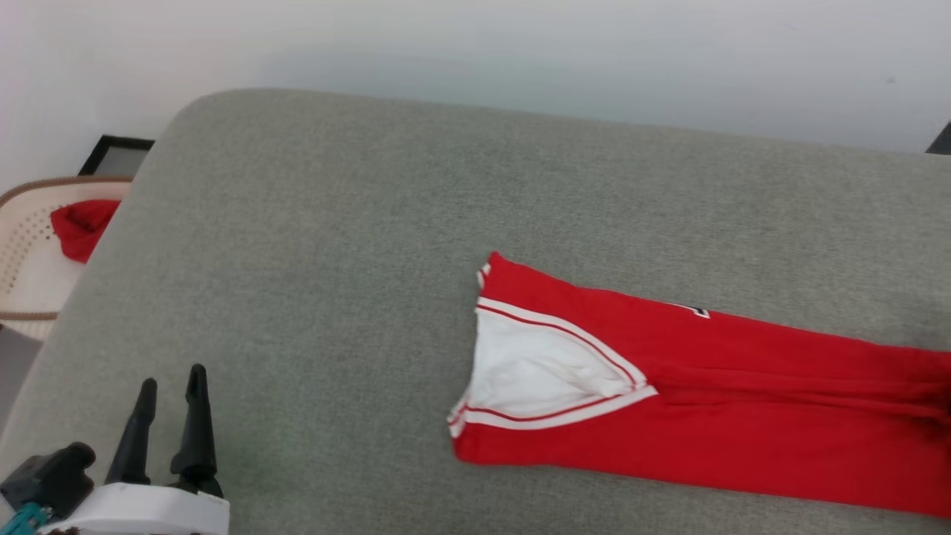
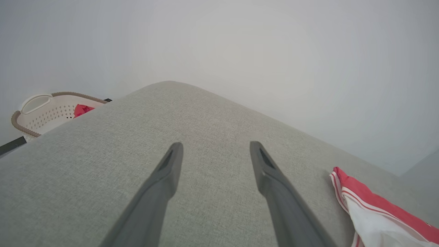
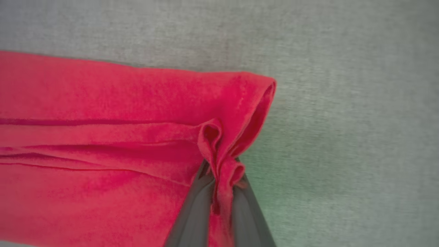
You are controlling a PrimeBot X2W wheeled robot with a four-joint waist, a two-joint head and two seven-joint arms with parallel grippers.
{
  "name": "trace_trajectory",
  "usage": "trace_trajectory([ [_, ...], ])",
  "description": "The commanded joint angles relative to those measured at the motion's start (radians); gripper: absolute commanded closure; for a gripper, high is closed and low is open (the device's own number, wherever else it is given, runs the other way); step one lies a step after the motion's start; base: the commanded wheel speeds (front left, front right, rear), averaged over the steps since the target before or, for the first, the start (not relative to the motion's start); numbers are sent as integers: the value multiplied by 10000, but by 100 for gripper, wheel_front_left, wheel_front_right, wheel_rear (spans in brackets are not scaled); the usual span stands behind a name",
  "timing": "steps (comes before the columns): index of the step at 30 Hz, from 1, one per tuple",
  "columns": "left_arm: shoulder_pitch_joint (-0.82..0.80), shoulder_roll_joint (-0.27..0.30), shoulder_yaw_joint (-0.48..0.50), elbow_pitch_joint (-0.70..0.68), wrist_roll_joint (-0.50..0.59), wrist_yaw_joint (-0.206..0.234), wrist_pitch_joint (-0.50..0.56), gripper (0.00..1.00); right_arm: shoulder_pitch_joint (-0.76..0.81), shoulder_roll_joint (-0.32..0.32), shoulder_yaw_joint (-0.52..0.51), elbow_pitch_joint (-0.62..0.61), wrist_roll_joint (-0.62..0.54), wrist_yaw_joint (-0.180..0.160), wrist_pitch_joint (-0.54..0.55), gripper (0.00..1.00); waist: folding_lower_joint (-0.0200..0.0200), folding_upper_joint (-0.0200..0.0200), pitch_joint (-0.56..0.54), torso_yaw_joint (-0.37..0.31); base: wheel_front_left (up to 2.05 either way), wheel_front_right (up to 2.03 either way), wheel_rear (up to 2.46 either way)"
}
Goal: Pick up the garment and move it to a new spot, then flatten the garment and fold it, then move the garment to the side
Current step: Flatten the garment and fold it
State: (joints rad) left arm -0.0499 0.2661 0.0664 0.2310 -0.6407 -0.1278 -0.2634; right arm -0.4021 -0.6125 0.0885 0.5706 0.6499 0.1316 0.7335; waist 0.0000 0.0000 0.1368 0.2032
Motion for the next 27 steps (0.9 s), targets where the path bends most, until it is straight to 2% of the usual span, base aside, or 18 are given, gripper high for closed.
trace_trajectory([
  [1, 142, 41, -35, -43, 44, -43, -4, 0, -143, -205, -95, 130, -131, -18, -108, 100, 0, 0, -93, -156, 0, 0, 0],
  [6, 229, 117, -45, -61, -76, -44, -4, 0, -351, -434, -122, 513, -196, -17, -129, 100, 0, 0, -215, -381, 0, 0, 0],
  [10, 373, 166, 7, -29, -101, -45, -4, 0, -428, -368, 153, 211, -138, -17, 55, 100, 0, 0, -416, -598, 0, 0, 0],
  [18, 644, 168, 68, 33, -126, -39, -4, 0, -251, 94, 922, -1744, 239, -15, 867, 100, 0, 0, -930, -945, 0, 0, 0],
  [19, 681, 130, 29, 58, -109, -39, -4, 0, -181, 331, 1067, -2375, 313, -15, 1088, 100, 0, 0, -1040, -970, 0, 0, 0],
  [22, 700, 125, -21, 82, -128, -39, -4, 0, -145, 533, 1238, -2941, 254, -13, 1309, 100, 0, 0, -1138, -946, 0, 0, 0],
  [27, 610, 75, -235, 207, -131, -39, -4, 0, -144, 1344, 1690, -3887, -118, -13, 1623, 100, 0, 0, -1310, -677, 0, 0, 0],
])
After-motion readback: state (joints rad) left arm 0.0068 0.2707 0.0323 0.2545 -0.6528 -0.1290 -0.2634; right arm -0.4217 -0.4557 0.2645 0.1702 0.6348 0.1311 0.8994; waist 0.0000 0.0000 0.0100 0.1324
